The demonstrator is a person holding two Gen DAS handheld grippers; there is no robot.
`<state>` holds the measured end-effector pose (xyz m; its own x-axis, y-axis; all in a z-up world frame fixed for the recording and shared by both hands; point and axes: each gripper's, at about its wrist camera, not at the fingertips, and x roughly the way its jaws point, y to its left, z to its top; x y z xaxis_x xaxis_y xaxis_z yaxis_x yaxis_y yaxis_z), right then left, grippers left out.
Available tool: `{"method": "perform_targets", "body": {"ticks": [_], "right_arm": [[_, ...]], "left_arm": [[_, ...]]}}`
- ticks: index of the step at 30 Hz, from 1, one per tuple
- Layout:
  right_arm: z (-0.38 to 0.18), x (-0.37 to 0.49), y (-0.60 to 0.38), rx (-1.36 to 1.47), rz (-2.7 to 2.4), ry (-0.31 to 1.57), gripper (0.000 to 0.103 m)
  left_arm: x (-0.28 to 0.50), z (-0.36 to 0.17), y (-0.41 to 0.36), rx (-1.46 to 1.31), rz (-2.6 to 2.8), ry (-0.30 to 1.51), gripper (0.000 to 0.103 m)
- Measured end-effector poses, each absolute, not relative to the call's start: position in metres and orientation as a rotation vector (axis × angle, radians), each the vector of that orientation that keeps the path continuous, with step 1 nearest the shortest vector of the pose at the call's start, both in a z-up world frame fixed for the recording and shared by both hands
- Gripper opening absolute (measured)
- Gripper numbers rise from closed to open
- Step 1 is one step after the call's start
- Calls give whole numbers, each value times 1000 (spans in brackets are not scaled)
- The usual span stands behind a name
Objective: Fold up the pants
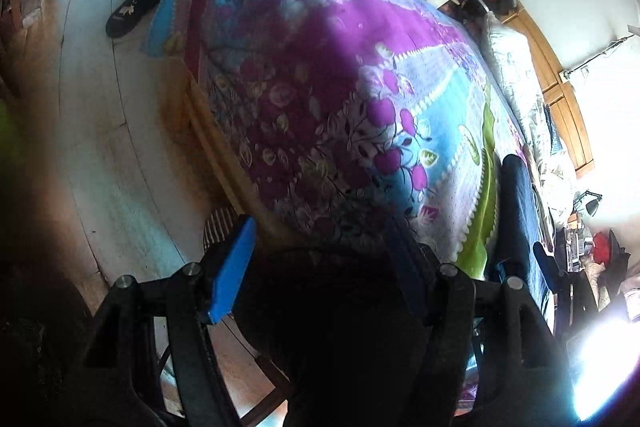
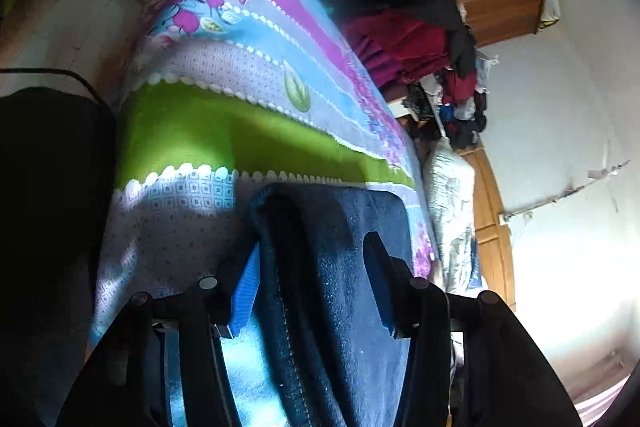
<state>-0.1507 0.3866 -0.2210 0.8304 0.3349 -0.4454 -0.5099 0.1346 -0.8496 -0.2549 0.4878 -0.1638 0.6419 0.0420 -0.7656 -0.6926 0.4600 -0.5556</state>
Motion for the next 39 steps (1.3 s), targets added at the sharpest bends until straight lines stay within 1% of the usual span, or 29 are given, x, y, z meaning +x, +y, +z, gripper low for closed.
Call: {"method": "perform_targets", "body": {"ticks": [4, 7, 12, 14, 16, 18, 22, 26, 30, 34, 35, 36, 39], "right_arm": [[-209, -136, 381, -1218, 555, 202, 51], [-200, -116, 372, -1173, 493, 286, 51], [-204, -120, 383, -1216, 515, 210, 50], [-204, -115, 384, -1214, 524, 211, 50], [-202, -108, 383, -1190, 551, 270, 32], [-193, -107, 377, -1156, 586, 293, 27], [-157, -92, 358, -942, 643, 391, 25], [-134, -84, 335, -786, 665, 442, 25], [-107, -66, 304, -566, 681, 532, 25], [-72, -44, 235, -320, 630, 600, 25], [-64, -39, 215, -263, 617, 605, 23], [-57, -35, 194, -212, 599, 606, 17], [-40, -22, 115, -61, 519, 619, 17]], "left_arm": [[-253, -161, 484, -1001, 481, 757, 68], [-252, -155, 484, -985, 465, 749, 68], [-246, -154, 486, -957, 452, 760, 68], [-243, -152, 485, -967, 443, 759, 68], [-242, -148, 481, -955, 437, 753, 68], [-242, -143, 477, -930, 432, 750, 68], [-240, -141, 475, -914, 435, 759, 68], [-239, -134, 474, -913, 437, 739, 68], [-229, -115, 465, -821, 421, 720, 68], [-212, -100, 453, -746, 375, 699, 68], [-207, -98, 450, -740, 362, 699, 69], [-201, -97, 446, -738, 348, 701, 69], [-179, -93, 429, -726, 299, 713, 69]]}}
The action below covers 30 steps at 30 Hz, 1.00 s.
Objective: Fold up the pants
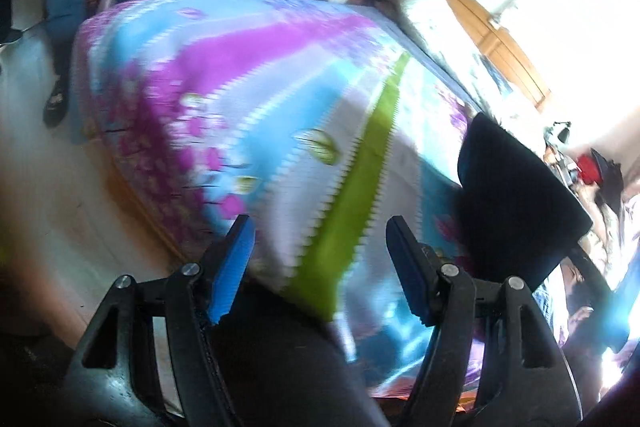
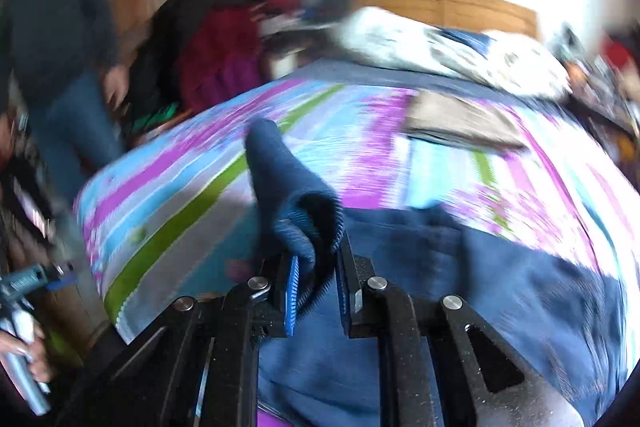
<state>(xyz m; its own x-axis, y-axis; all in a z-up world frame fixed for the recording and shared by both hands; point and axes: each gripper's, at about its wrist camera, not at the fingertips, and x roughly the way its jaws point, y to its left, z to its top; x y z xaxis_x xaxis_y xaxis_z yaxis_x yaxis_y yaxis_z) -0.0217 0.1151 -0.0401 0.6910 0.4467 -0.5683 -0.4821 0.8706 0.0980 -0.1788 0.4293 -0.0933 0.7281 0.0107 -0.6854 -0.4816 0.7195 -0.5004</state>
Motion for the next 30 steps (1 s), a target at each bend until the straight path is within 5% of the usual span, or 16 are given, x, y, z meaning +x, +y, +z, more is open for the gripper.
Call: {"method": "perform_targets", "body": {"ticks": [5, 10, 16, 19, 20, 21, 28, 30], "right_arm": [[-32, -24, -45, 241, 330, 616, 12], [-87, -39, -204, 541, 29, 661, 3], [-132, -35, -256, 676, 48, 768, 3], [-101, -31, -214, 460, 196, 680, 20], [-95, -25, -207, 433, 250, 666, 57], [-93, -18, -203, 412, 290, 669, 77], [-123, 11, -198, 396, 399, 728, 80], [-134, 15, -202, 374, 375, 751, 72]], "left_arm": [[-145, -89, 391, -670, 210, 758, 69], [-123, -80, 351, -585, 143, 785, 69], [-103, -83, 308, -516, 70, 870, 69], [-101, -79, 293, -492, 42, 888, 69], [-100, -78, 289, -480, 36, 893, 69], [-99, -77, 288, -470, 31, 899, 69], [-106, -81, 290, -461, 54, 930, 71], [-105, -91, 293, -476, 70, 971, 71]]}}
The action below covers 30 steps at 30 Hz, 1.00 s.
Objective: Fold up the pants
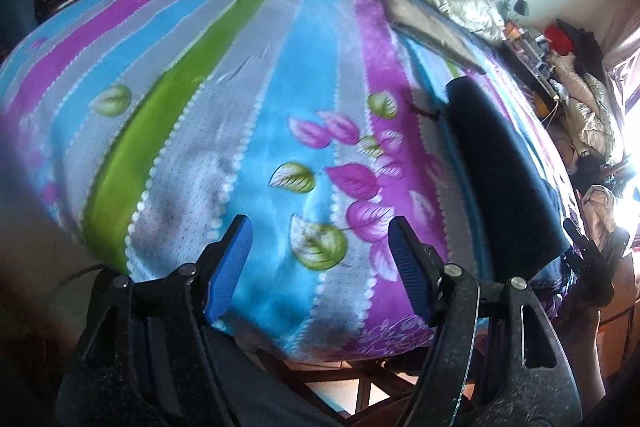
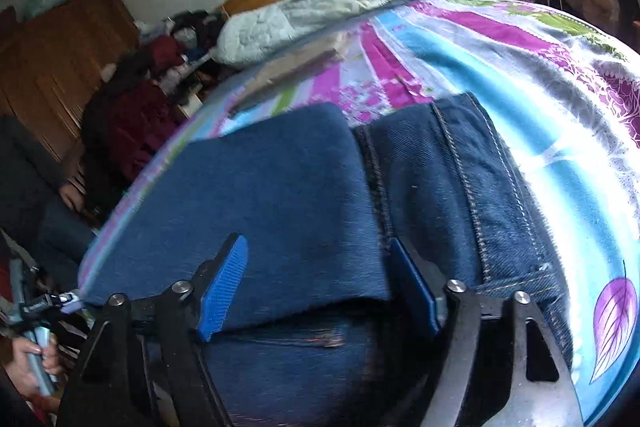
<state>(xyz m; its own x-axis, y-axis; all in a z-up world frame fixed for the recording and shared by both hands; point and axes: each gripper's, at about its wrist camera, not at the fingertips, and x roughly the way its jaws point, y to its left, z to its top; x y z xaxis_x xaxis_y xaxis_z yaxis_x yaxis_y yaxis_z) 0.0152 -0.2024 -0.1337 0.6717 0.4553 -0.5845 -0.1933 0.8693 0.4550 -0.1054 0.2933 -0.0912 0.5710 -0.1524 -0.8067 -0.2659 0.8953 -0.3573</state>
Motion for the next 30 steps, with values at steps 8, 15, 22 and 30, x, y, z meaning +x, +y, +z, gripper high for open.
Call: {"method": "perform_targets", "body": {"ticks": [8, 15, 22, 30], "right_arm": [[-143, -11, -219, 669, 553, 665, 55], [-143, -4, -205, 594, 483, 711, 60], [-125, 35, -204, 519, 563, 881, 64], [-139, 71, -191, 472, 514, 980, 10]], "left_arm": [[-103, -97, 289, -491, 71, 1012, 71], [-96, -91, 269, -430, 27, 1029, 71], [-101, -94, 274, -403, 32, 1035, 71], [-104, -95, 273, -430, 37, 1038, 71]]}}
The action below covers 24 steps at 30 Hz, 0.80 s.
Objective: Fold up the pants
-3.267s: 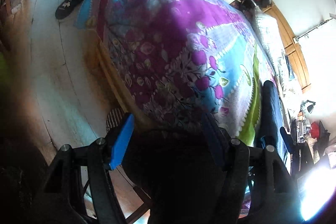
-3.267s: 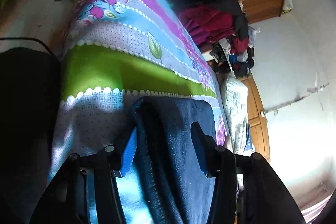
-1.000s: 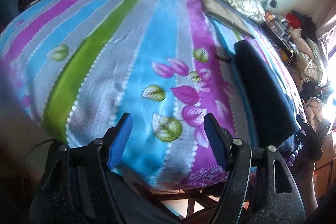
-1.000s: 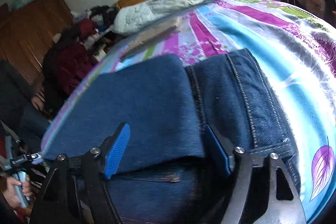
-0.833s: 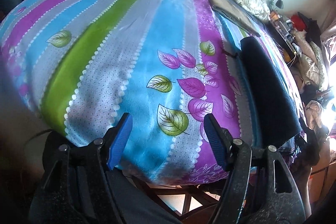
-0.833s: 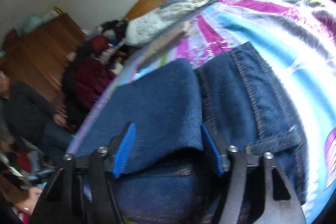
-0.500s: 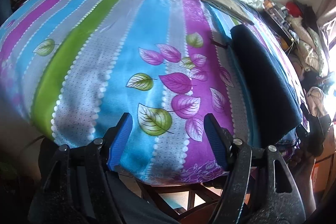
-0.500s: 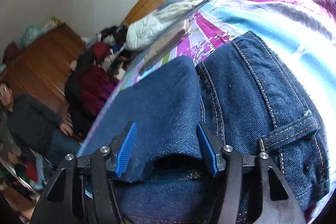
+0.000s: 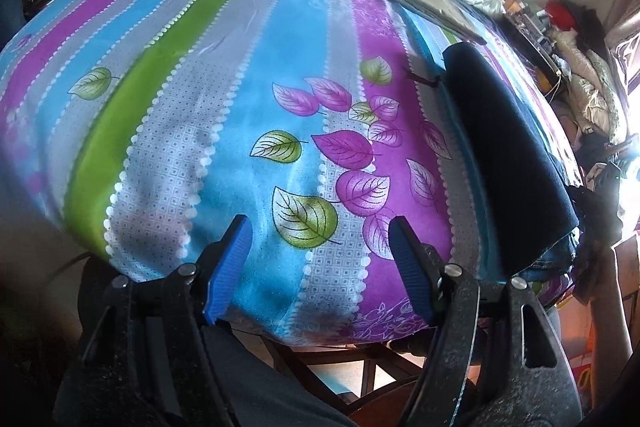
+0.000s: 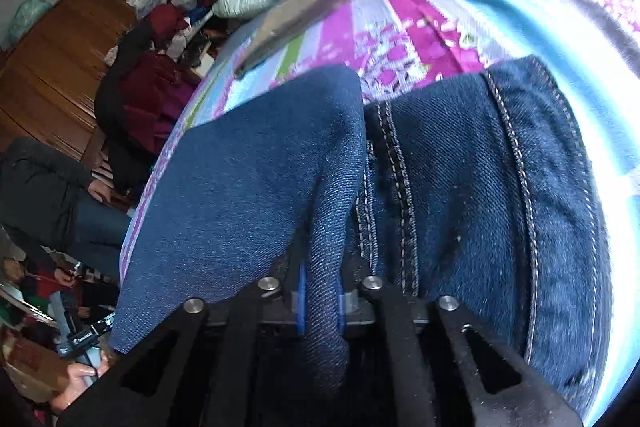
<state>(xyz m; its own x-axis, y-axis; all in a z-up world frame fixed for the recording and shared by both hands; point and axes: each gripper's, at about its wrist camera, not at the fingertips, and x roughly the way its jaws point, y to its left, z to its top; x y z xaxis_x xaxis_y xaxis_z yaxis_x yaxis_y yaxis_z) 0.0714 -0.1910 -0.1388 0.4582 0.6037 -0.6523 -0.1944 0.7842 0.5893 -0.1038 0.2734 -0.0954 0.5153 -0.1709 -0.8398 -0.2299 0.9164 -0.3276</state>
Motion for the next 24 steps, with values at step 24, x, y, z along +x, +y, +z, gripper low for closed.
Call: {"method": "perform_targets", "body": {"ticks": [24], "right_arm": [[-123, -40, -267, 517, 239, 909, 9]], "left_arm": [[-89, -99, 257, -434, -24, 1047, 71]]}}
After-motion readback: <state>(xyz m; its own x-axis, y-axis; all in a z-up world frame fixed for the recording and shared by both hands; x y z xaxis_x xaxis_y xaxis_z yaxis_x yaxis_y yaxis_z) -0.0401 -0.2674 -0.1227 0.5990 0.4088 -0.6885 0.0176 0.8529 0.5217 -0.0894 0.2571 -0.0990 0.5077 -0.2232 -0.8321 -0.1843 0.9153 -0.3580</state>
